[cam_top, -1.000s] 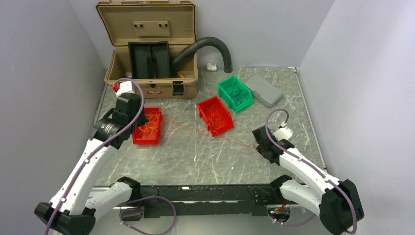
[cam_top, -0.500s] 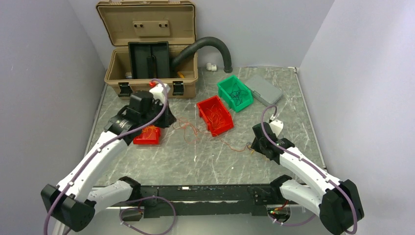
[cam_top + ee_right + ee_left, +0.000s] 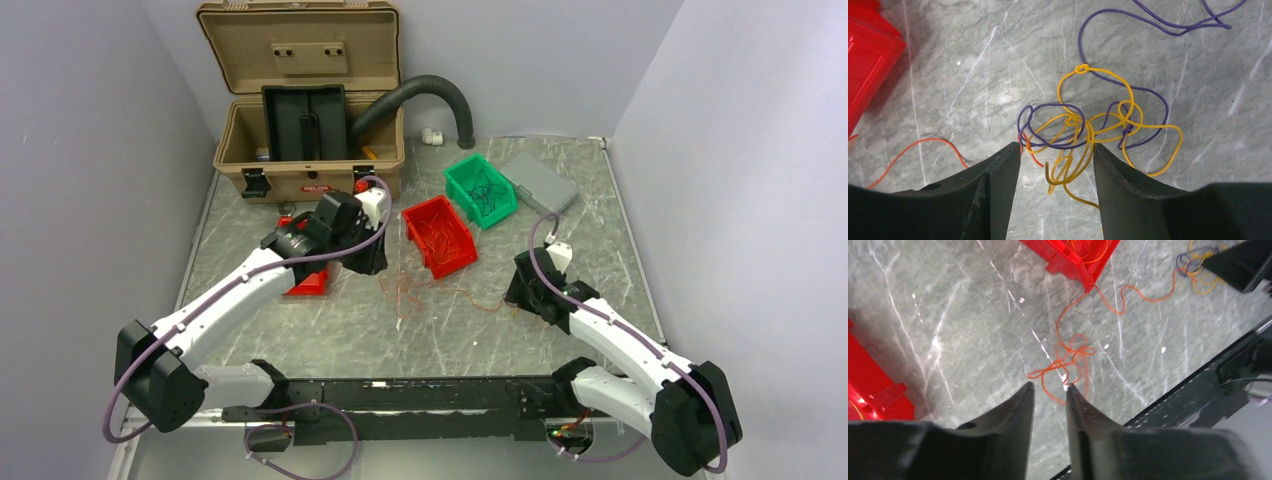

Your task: Untangle the cables

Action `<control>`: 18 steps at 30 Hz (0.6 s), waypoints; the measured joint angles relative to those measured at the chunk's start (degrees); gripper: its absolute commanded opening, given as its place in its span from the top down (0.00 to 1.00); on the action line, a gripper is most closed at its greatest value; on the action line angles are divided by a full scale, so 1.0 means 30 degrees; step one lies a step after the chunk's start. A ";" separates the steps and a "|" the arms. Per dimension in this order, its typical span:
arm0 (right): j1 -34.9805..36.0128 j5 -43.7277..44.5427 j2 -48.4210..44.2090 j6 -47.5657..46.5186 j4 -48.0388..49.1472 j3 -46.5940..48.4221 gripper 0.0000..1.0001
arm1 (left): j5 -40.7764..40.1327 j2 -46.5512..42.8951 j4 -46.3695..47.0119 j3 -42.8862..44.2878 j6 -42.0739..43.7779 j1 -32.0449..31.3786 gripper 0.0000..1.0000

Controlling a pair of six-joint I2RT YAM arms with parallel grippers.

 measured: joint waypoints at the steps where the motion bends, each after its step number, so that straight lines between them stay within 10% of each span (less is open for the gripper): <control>1: 0.0000 -0.0073 0.0051 -0.0015 0.0087 0.0000 0.41 | 0.0000 0.0160 0.0066 0.0000 -0.0022 -0.0146 0.52; 10: -0.0007 -0.0576 0.0903 -0.0015 0.1384 -0.0117 0.39 | 0.0233 0.1515 0.1173 -0.0080 0.0444 -0.1661 0.21; 18: -0.0036 -0.1078 0.2208 0.0029 0.1953 -0.0452 0.99 | 0.0947 0.2098 0.3162 -0.0153 0.0495 -0.2499 0.19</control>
